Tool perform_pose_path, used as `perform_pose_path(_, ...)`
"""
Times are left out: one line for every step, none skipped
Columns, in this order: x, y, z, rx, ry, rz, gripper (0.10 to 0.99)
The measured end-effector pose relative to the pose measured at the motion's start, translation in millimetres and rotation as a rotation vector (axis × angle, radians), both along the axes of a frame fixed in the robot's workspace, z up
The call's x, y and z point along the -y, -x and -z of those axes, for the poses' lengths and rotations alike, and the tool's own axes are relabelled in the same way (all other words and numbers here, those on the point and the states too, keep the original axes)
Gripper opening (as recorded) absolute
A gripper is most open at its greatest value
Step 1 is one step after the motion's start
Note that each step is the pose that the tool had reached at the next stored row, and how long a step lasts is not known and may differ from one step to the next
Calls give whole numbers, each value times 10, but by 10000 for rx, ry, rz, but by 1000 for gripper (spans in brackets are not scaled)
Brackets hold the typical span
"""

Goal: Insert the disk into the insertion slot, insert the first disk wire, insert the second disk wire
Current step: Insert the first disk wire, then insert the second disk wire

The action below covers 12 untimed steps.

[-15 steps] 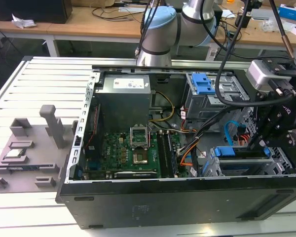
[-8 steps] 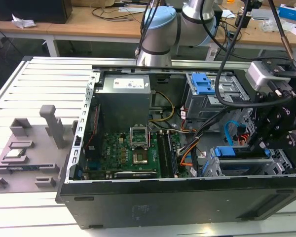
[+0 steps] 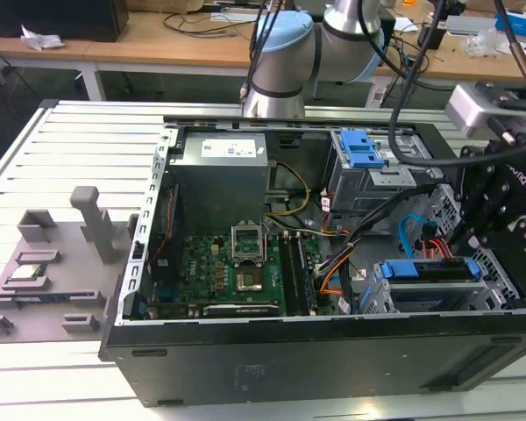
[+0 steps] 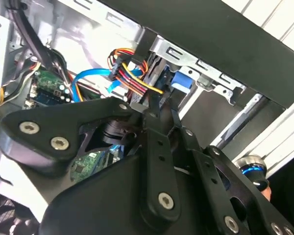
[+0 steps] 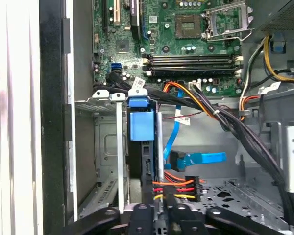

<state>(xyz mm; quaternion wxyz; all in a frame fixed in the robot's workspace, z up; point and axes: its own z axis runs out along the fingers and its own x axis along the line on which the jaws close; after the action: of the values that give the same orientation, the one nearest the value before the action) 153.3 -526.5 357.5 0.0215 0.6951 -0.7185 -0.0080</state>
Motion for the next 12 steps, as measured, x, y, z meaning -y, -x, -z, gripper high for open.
perform_pose_path(-14, 0, -21, 0, -3, 1, 227)
perform_pose_path(-31, 0, -60, 0, -1, 0, 161)
perform_pose_path(-39, 0, -88, 0, 0, 0, 106)
perform_pose_path(-44, 0, -118, 0, 0, 0, 106)
perform_pose_path(-47, 0, -187, 0, -1, 0, 106)
perform_pose_path(-47, 0, -205, 0, -1, 1, 106)
perform_pose_path(-47, 0, -207, -1, -5, 0, 106)
perform_pose_path(-47, 0, -207, -1, -4, 0, 106)
perform_pose_path(-47, 0, -208, 0, -3, 0, 106)
perform_pose_path(-47, 0, -209, 0, -2, 0, 106)
perform_pose_path(-47, 0, -209, -1, -2, 0, 106)
perform_pose_path(-47, 0, -209, 0, -2, 0, 106)
